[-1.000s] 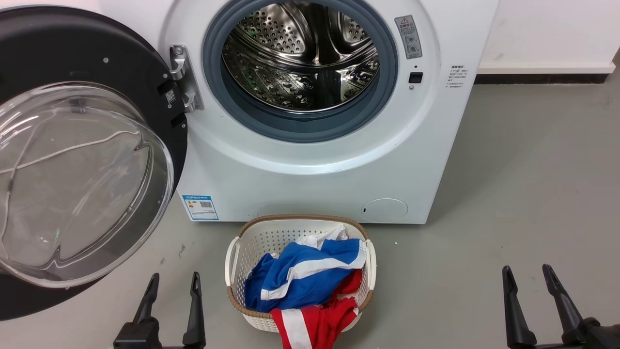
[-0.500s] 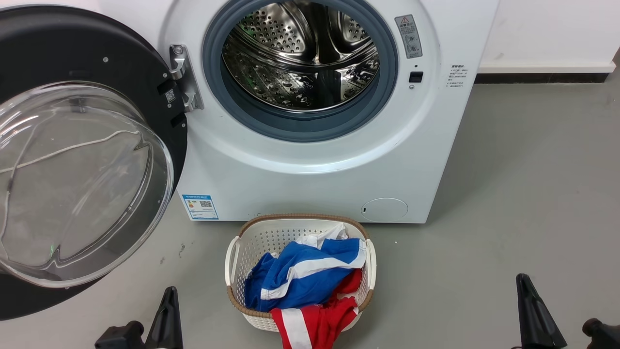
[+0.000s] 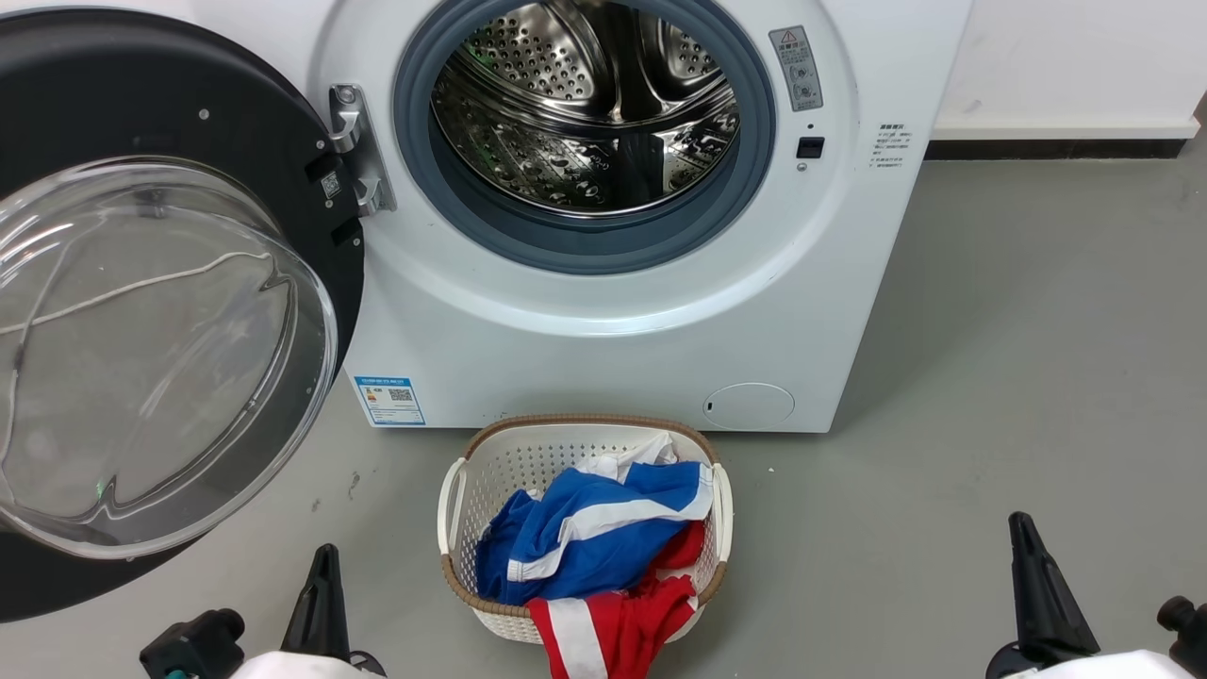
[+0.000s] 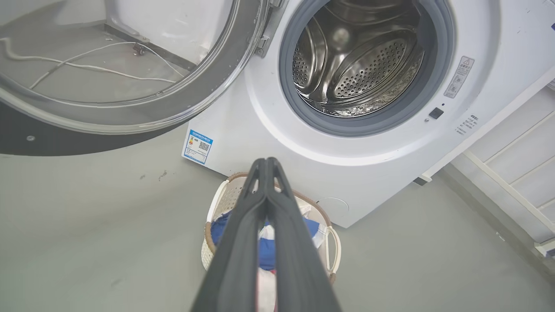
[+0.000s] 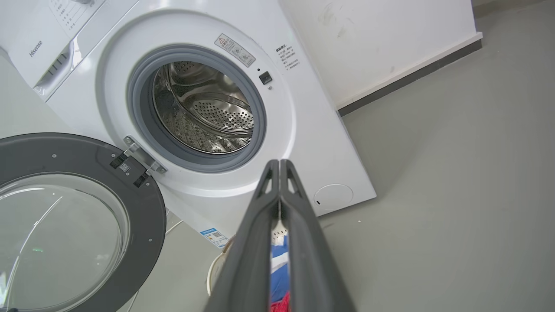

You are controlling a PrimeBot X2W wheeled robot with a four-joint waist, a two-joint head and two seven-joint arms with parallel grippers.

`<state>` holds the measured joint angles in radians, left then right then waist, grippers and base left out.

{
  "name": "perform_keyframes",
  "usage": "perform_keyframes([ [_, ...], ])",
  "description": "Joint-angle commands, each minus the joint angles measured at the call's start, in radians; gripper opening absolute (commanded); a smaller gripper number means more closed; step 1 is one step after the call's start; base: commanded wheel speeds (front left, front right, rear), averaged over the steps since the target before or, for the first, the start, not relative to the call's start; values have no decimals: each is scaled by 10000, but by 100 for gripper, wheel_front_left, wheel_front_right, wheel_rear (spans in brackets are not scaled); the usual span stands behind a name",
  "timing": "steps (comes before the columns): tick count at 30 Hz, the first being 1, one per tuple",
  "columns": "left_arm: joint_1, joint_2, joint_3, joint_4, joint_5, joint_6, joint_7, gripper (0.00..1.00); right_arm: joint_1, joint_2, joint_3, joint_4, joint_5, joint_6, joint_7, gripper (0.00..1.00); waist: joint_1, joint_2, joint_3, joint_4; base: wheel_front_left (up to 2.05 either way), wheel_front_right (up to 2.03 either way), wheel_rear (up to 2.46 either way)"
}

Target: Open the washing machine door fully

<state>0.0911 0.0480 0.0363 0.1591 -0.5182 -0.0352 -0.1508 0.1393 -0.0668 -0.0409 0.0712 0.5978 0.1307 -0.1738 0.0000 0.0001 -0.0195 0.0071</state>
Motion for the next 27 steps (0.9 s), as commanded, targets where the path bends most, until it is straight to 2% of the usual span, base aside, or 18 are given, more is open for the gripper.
perform_keyframes([
  [1,-315,18,55,-84,-389,-63,95,0,-306,-102,5,-51,410,2,69,0,0,-1,3,-1,0,0,0],
  [27,-928,23,310,235,-4035,-382,979,0,-1077,-186,-23,546,3970,1,862,0,0,-1,60,-19,0,0,0],
])
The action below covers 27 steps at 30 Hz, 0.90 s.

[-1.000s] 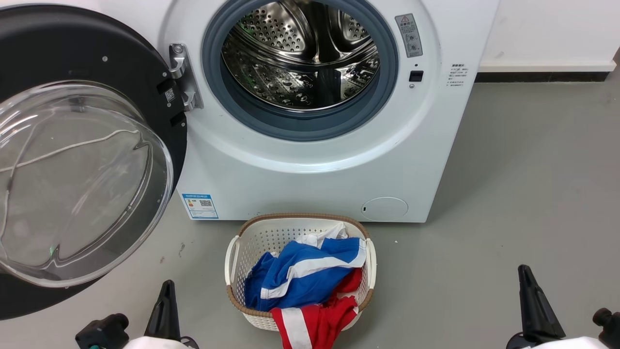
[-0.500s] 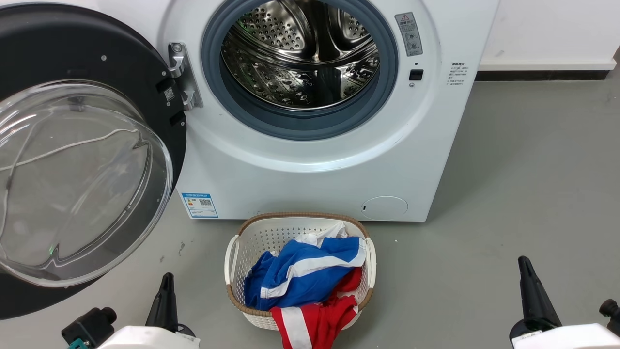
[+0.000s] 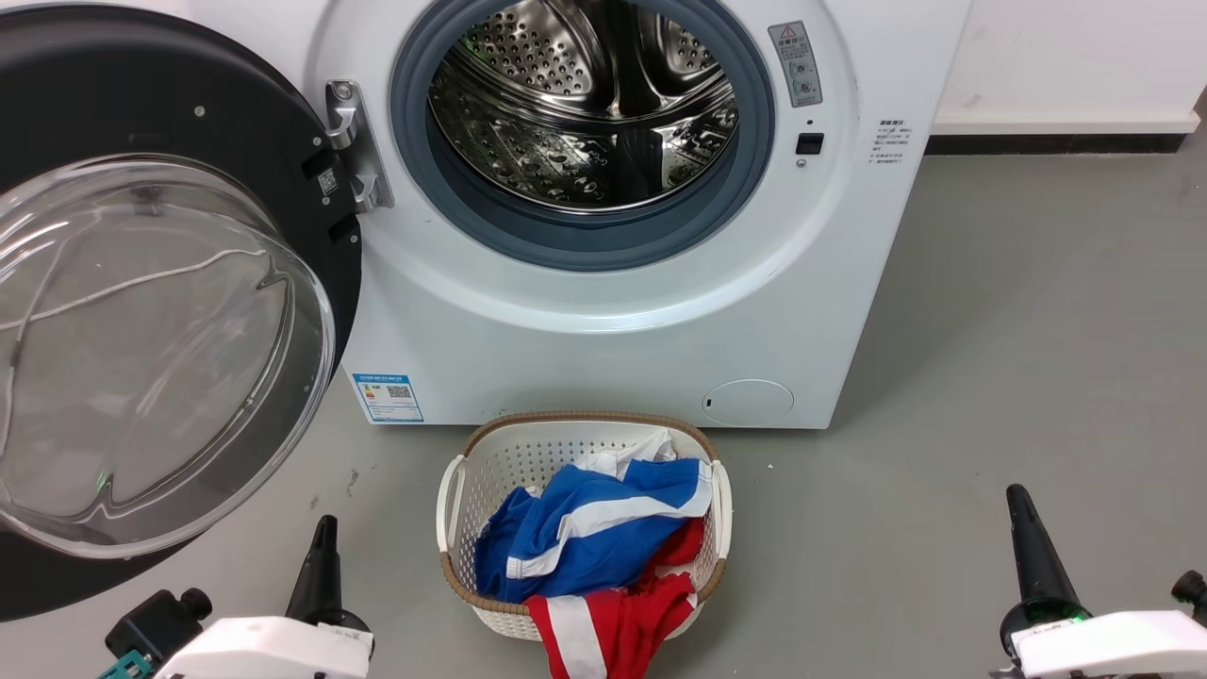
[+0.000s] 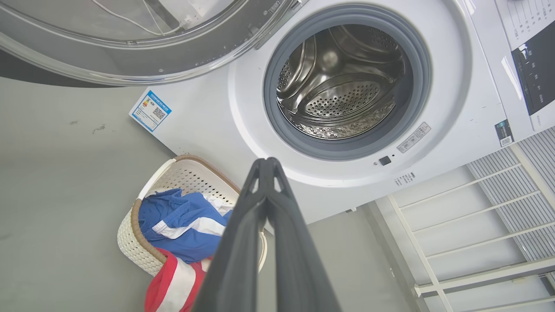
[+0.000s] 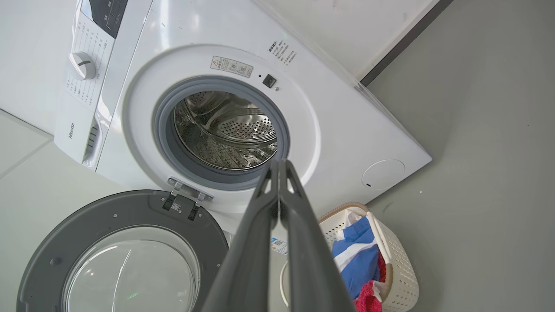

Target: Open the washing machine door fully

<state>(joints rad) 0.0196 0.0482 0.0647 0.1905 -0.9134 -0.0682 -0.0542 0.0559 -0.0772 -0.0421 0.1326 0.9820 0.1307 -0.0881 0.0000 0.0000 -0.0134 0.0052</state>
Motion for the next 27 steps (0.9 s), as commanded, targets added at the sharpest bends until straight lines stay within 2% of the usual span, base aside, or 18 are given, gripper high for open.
perform_keyframes([
  [1,-231,21,35,-68,-212,-64,50,0,-271,-84,-15,-46,251,1,28,0,0,0,1,0,0,0,0],
  [27,-735,26,245,197,-3137,-311,768,0,-887,-86,-123,447,3026,2,736,0,0,0,60,-19,0,0,0],
])
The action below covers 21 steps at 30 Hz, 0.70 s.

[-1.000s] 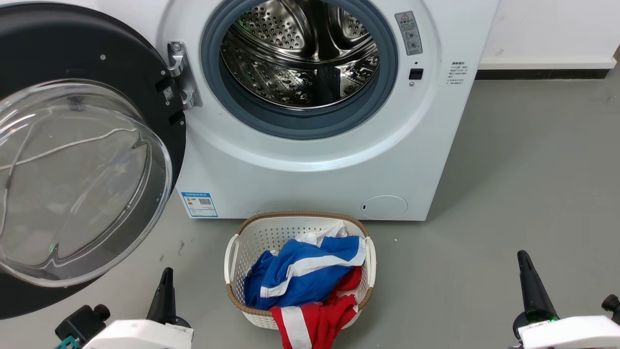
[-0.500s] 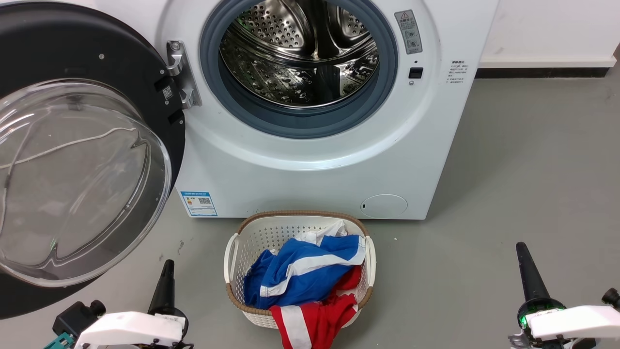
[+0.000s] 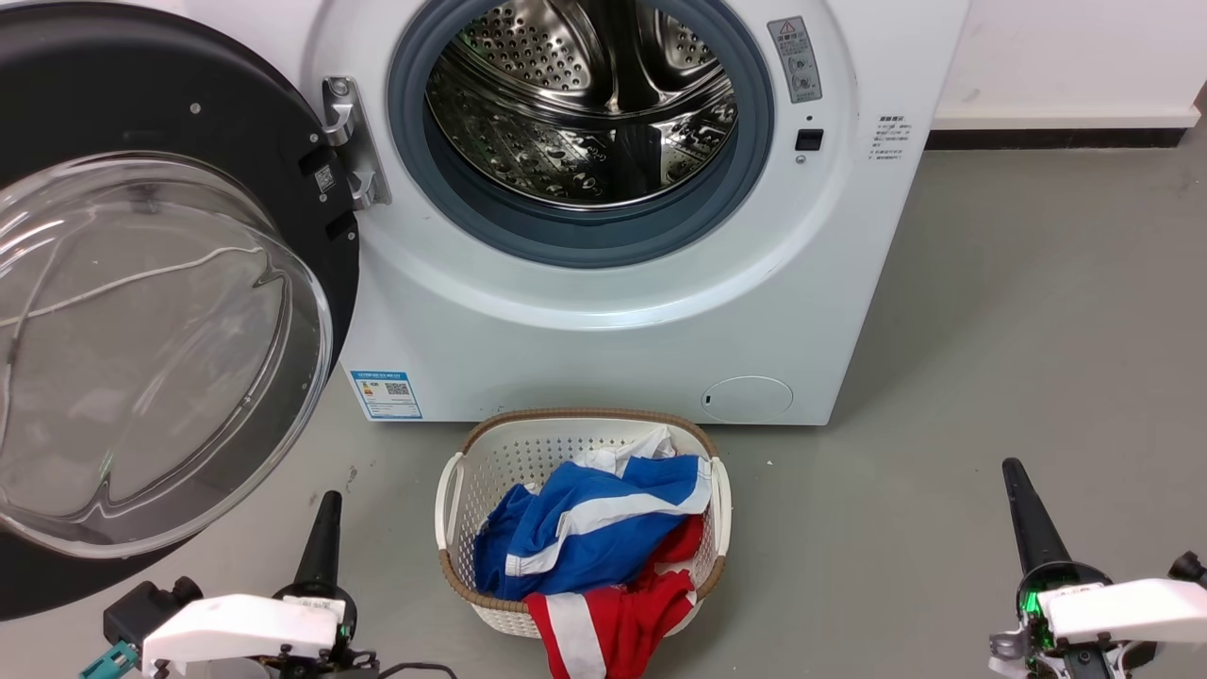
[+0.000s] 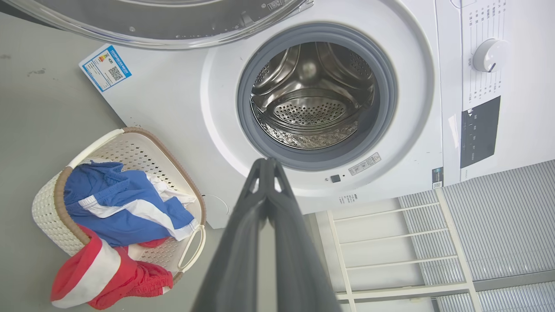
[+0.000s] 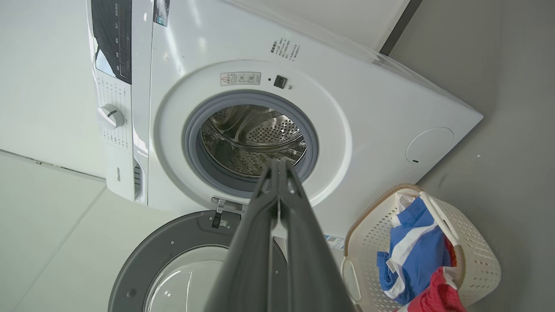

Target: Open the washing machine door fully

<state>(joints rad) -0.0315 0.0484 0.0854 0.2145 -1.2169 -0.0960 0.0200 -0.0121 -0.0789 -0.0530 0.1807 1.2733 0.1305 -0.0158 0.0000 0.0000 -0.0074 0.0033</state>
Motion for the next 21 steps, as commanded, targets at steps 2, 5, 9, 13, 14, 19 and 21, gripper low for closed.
perform_keyframes([
  [2,-250,24,53,-24,-307,-54,67,0,-241,-66,-24,6,309,4,69,0,0,0,4,-1,0,0,0],
  [5,-295,24,69,8,-593,-89,144,0,-329,-63,-40,48,574,4,143,0,0,0,11,-3,0,0,0],
  [9,-363,24,95,43,-974,-115,238,0,-381,-56,-63,119,937,4,245,0,0,0,20,-6,0,0,0],
  [13,-429,25,121,77,-1333,-144,320,0,-464,-49,-83,185,1268,4,347,0,0,0,29,-9,0,0,0],
  [14,-446,25,126,83,-1425,-157,347,0,-485,-47,-87,199,1351,4,349,0,0,0,31,-9,0,0,0],
  [19,-511,26,157,123,-1861,-194,460,0,-571,-37,-113,275,1759,4,470,0,0,0,42,-13,0,0,0],
  [21,-540,25,166,136,-2033,-205,495,0,-612,-32,-124,306,1918,4,522,0,0,0,47,-14,0,0,0],
])
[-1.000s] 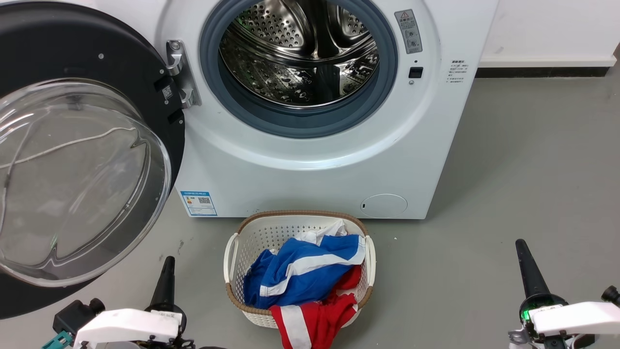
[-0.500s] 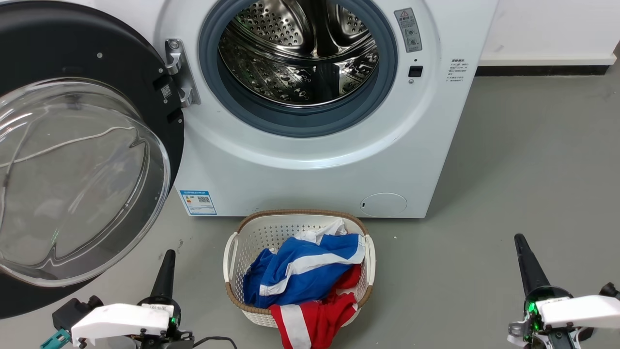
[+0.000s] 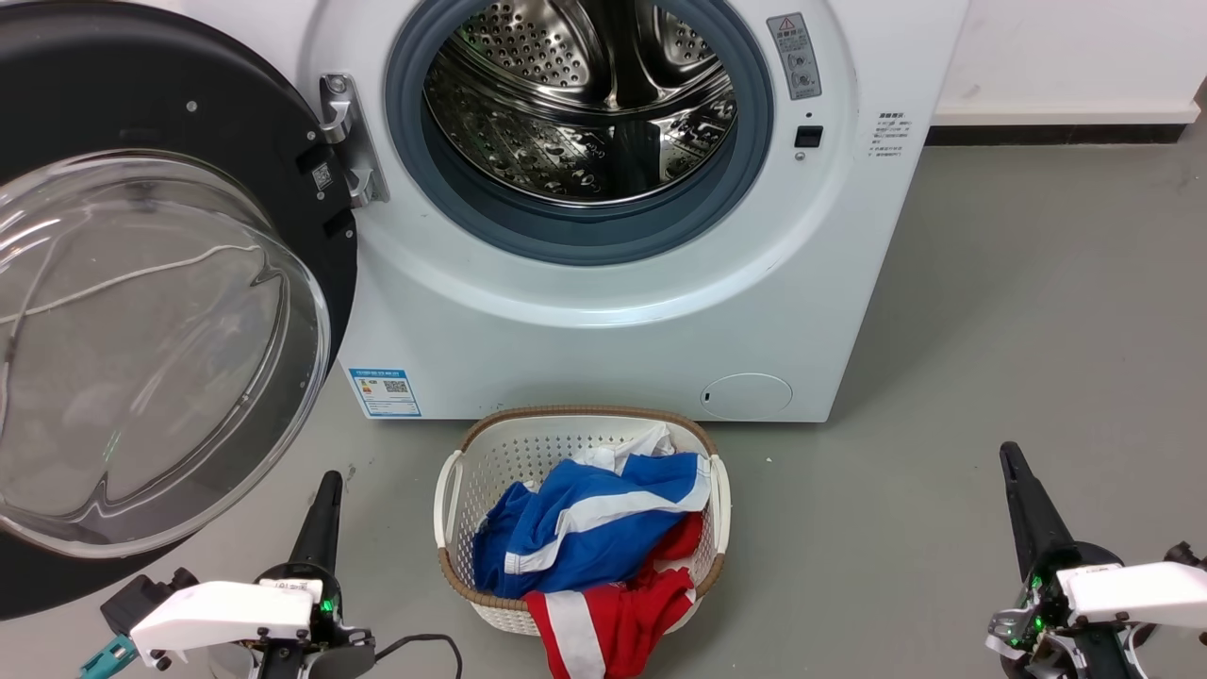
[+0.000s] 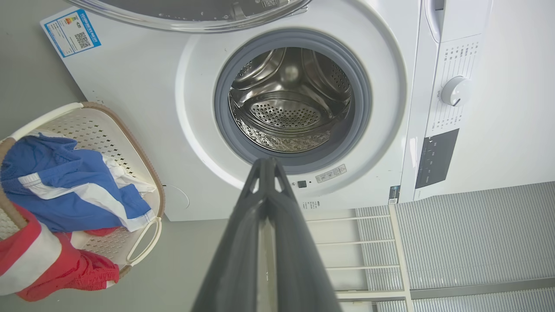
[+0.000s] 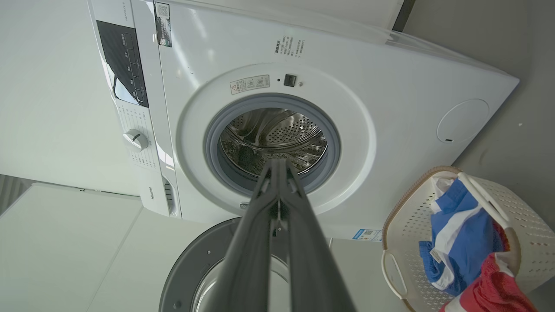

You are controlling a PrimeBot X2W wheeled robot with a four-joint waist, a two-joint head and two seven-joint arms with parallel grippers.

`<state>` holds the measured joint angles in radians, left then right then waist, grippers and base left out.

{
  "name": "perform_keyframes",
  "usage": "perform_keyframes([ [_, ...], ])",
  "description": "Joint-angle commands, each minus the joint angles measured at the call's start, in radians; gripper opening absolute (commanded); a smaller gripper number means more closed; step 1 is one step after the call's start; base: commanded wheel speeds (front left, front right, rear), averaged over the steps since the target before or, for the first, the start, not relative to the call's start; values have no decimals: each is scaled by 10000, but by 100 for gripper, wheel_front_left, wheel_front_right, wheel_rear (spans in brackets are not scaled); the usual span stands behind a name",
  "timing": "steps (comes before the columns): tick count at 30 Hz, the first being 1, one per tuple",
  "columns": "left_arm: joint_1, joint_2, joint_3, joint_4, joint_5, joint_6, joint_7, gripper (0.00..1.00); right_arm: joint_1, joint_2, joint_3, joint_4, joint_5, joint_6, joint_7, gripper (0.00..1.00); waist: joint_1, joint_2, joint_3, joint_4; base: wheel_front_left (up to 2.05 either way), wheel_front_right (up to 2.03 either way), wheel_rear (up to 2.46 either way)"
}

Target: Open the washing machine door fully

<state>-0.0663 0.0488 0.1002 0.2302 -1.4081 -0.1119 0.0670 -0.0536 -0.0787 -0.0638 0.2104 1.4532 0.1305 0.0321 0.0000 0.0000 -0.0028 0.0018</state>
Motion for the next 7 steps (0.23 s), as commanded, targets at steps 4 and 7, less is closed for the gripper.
perform_keyframes([
  [4,-247,22,44,12,-451,-76,108,0,-266,-25,-38,64,433,4,121,0,0,0,10,-3,0,0,0],
  [7,-287,23,63,34,-697,-104,168,0,-333,-18,-55,107,652,4,191,0,0,0,16,-5,0,0,0],
])
